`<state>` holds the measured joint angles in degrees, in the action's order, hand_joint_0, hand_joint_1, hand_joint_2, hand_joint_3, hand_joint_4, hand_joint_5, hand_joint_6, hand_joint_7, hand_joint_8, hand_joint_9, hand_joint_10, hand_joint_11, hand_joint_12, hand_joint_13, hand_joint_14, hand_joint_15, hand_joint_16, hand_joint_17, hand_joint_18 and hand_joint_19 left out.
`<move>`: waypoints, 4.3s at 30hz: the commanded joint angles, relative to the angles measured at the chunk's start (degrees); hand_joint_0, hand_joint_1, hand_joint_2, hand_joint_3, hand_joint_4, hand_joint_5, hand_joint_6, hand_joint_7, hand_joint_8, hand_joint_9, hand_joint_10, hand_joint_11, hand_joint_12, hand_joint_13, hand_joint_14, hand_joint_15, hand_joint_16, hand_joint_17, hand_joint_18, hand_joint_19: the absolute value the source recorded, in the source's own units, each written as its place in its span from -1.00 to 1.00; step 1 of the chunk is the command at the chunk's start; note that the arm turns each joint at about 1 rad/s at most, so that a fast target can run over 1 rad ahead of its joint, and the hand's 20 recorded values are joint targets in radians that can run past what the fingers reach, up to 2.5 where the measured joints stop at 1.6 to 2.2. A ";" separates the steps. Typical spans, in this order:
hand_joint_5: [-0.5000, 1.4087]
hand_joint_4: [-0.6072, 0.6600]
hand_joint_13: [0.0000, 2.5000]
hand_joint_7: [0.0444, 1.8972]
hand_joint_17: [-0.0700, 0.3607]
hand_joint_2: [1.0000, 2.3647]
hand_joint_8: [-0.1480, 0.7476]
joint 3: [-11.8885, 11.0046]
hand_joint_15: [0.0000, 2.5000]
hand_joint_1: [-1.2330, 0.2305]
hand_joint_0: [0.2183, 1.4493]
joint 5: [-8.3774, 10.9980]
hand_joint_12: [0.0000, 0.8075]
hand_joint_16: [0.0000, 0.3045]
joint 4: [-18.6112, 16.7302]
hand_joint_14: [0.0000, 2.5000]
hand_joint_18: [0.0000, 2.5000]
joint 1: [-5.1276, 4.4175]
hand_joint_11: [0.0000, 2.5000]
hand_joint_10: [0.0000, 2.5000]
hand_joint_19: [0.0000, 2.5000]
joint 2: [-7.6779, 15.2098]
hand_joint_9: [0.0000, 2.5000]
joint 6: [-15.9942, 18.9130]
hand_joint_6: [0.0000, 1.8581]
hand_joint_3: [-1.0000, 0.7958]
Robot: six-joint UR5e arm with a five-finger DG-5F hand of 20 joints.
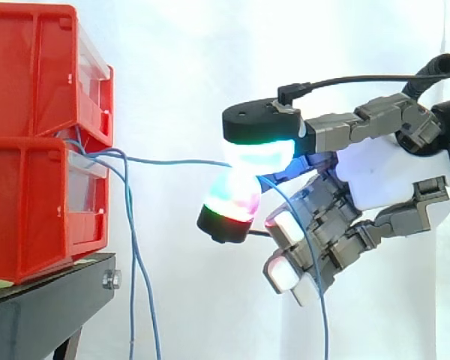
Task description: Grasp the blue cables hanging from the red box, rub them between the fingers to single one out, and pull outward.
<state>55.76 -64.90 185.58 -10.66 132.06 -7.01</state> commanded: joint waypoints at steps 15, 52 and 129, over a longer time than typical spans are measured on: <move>-0.64 -0.01 -0.25 0.03 -0.17 -0.97 -0.03 -0.03 -0.58 -0.49 -0.31 -0.05 -0.12 -0.69 0.14 -0.98 -0.36 0.20 -0.41 -0.98 -0.60 -0.22 -0.15 -0.63 -0.03 -0.07; -0.58 -0.05 -0.18 0.30 -0.09 -0.99 0.08 5.86 -0.55 -0.43 -0.33 0.04 0.03 -0.63 -5.14 -0.98 -0.30 -0.07 -0.46 -0.98 -0.64 -0.22 -0.08 -1.25 -0.02 0.17; -0.62 0.15 -0.21 0.00 -0.11 -0.98 0.04 1.11 -0.53 -0.36 -0.40 -0.14 0.00 -0.65 0.75 -0.98 -0.31 1.96 -0.44 -0.98 -0.56 -1.02 -0.12 -1.34 -0.05 0.00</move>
<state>56.86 -65.04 186.33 -8.69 131.07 -8.35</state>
